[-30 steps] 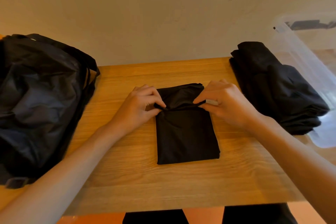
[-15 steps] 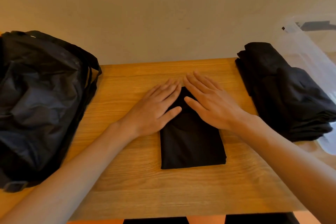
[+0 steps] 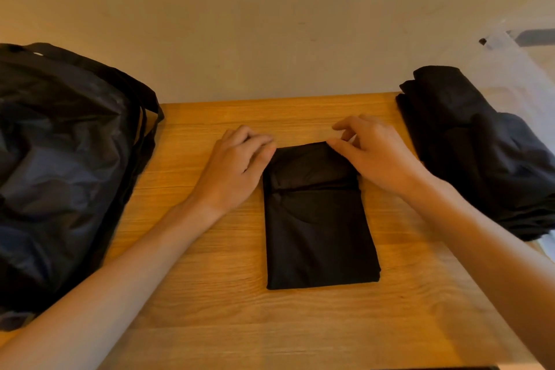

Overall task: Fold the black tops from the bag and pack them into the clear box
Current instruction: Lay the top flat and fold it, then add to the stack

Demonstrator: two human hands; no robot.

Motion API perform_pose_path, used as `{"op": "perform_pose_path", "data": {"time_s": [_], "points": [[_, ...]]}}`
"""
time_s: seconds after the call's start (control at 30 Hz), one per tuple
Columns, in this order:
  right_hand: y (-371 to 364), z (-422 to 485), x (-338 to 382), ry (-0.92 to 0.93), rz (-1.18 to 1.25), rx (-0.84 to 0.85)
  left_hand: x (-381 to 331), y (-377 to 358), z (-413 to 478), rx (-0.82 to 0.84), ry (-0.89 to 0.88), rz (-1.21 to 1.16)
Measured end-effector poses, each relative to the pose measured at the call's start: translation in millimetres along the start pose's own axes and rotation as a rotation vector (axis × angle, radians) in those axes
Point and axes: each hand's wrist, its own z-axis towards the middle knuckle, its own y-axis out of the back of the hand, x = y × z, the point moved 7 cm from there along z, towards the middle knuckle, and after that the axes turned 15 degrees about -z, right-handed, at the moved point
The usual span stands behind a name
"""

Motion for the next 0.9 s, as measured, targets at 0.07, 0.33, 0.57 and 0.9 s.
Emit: {"op": "perform_pose_path", "data": {"time_s": [0.07, 0.33, 0.57, 0.9], "points": [[-7, 11, -4, -0.052, -0.033, 0.109, 2, -1, 8, 0.006, 0.073, 0.058], [-12, 22, -2, -0.054, -0.010, 0.370, -2, -9, 21, 0.149, 0.144, -0.016], [17, -2, 6, 0.010, 0.243, 0.182, -22, 7, 18, 0.102, 0.120, -0.224], [30, -94, 31, 0.462, 0.094, -0.149, -70, 9, -67, 0.128, -0.306, -0.159]]}}
